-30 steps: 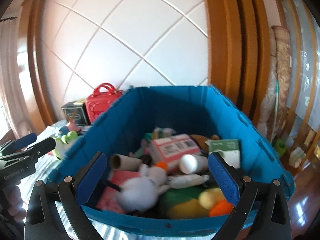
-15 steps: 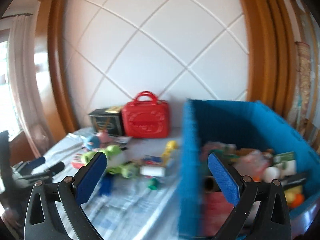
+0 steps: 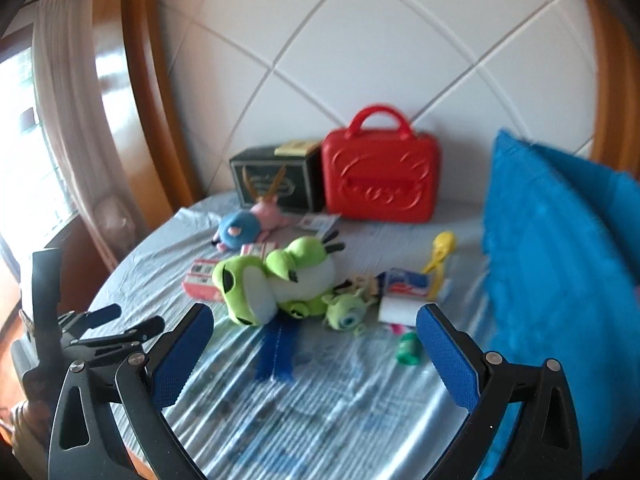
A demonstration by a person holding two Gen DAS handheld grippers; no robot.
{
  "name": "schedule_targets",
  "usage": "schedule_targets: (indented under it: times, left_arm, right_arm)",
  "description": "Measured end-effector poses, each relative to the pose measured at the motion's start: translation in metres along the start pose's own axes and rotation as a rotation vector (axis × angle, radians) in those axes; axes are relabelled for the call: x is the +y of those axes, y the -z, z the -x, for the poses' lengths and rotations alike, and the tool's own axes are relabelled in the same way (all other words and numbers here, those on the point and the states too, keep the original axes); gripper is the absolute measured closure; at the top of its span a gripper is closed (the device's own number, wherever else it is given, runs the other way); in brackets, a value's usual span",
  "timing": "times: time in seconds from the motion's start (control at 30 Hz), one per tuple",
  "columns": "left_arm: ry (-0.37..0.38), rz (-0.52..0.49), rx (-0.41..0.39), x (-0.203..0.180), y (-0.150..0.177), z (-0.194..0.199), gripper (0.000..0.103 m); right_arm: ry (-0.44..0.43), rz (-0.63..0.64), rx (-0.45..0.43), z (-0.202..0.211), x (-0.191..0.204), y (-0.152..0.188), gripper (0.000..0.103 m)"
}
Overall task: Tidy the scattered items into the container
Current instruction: 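Move both tools back toward the green frog plush on the table, then grasp the green frog plush with the right tool while the left tool also grips it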
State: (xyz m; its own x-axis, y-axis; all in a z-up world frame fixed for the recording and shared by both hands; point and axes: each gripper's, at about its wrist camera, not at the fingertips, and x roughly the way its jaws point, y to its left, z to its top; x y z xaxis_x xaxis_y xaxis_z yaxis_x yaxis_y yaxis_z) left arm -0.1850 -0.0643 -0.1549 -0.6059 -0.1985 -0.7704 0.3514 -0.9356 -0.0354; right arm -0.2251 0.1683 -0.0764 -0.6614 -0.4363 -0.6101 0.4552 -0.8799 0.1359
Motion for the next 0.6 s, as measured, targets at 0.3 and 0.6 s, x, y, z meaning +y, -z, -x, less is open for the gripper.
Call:
schedule_targets:
  times: [0.3,0.6]
  left_arm:
    - [-0.049,0.024,0.089,-0.028,-0.011,-0.098,0.021]
    - [0.017,0.003,0.128,-0.042,-0.040,-0.164,0.020]
  right_arm:
    - [-0.086,-0.064,0.287,-0.163,-0.035,0.018,0.000]
    - [-0.105,-0.028,0.321,-0.240,-0.030,0.001,0.000]
